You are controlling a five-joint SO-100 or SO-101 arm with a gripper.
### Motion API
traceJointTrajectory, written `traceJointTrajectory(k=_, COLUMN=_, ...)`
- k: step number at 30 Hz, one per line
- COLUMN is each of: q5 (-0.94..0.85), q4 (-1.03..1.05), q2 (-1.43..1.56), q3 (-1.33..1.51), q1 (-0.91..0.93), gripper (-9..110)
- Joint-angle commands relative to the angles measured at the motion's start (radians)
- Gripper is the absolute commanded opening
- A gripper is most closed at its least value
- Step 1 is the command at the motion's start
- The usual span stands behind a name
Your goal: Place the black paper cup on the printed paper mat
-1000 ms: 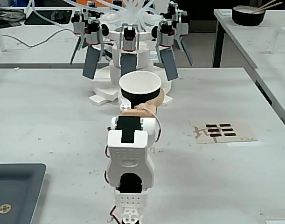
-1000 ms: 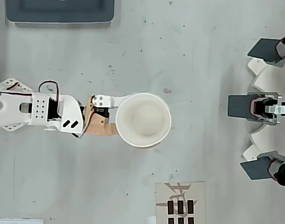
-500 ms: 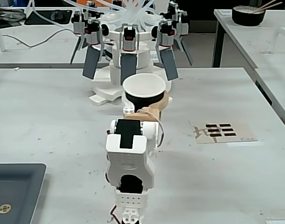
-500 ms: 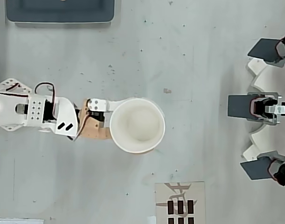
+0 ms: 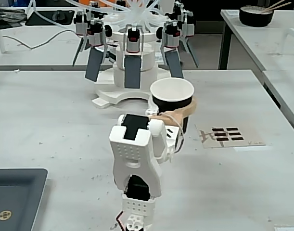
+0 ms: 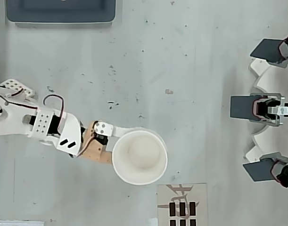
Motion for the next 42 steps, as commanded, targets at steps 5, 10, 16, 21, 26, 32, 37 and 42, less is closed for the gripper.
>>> traceJointTrajectory(k=5, q5=0.009, q4=-0.020, q2=-0.100, q3=-0.144, q1=0.084, gripper=11)
traceJointTrajectory(k=10, q5=0.014, q4=-0.003, q2=-0.196, q3=-0.262, q1=0.130, gripper=11)
traceJointTrajectory(k=16, q5=0.029, q4=0.048, q2=-0.310, q3=-0.425, q1=0.175, gripper=11)
traceJointTrajectory(k=21, q5=0.034, q4=0.064, q2=-0.413, q3=-0.541, q1=0.198, gripper=11)
traceJointTrajectory(k=26, q5=0.037, q4=0.080, q2=-0.525, q3=-0.664, q1=0.224, gripper=11)
traceJointTrajectory(k=32, q5=0.046, q4=0.149, q2=-0.644, q3=-0.841, q1=0.245, gripper=11)
traceJointTrajectory(k=37, q5=0.051, q4=0.176, q2=-0.744, q3=-0.974, q1=0.252, gripper=11)
traceJointTrajectory(k=42, q5=0.052, q4=0.213, q2=-0.851, q3=-1.134, q1=0.252, gripper=11)
